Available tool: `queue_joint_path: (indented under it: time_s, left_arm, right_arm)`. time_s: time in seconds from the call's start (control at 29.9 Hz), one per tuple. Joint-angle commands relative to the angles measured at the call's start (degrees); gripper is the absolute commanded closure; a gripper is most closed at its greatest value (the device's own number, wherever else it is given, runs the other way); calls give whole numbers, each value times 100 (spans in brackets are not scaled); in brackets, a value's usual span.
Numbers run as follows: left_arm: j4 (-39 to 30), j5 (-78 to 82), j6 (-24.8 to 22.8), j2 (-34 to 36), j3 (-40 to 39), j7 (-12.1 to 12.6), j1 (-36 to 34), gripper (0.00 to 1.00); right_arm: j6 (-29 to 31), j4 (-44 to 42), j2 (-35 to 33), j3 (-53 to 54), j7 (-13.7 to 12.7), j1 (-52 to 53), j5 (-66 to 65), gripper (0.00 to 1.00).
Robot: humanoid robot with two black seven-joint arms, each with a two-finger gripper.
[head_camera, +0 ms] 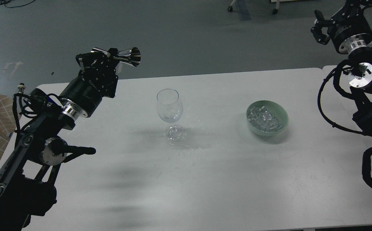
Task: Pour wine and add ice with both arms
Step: 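Bring the jigger back toward its starting spot with the left gripper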
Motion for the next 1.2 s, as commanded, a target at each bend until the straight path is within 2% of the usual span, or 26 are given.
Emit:
queue_joint_path:
  time_s: [0.0,0.23,0.43,0.57,0.67,0.8,0.97,1.04,1.17]
  left_arm:
    - [109,-1269,-27,-31,-472,-6,39,100]
    - [855,-2985,-150,-102,-895,-15,65,100]
    - [2137,-3961,-396,-260,-1317,-15,-66,100]
    - [2911,-4068,-869,-269,-1335,-15,-215,100]
    - [3464,-4068,-1020,-339,-1335,-32,-417,100]
    - [3774,-4077,-1064,-418,-1335,-67,-559,100]
    - [4608,-4235,-1495,-576,-1335,-111,-813,100]
    - [4932,-4287,-1731,-620,-1344,-233,-831,100]
    - [5092,-4375,-1908,-620,-1344,-252,-840,100]
  right_arm:
    - [-1,7,8,-3,0,-14,0,0]
    - [-18,7,-1,-12,0,-14,-26,0]
    - [-18,7,-18,-21,9,-14,-88,0]
    - [-36,7,-53,-29,0,-58,-96,0]
    - [-53,7,-88,-29,0,-49,-96,0]
    - [-141,139,-115,-257,0,-49,-96,0]
    - [-396,543,-370,-715,0,-111,-96,0]
    - [-414,544,-440,-732,-9,-102,-96,0]
    - [-414,544,-510,-741,-52,-111,-96,0]
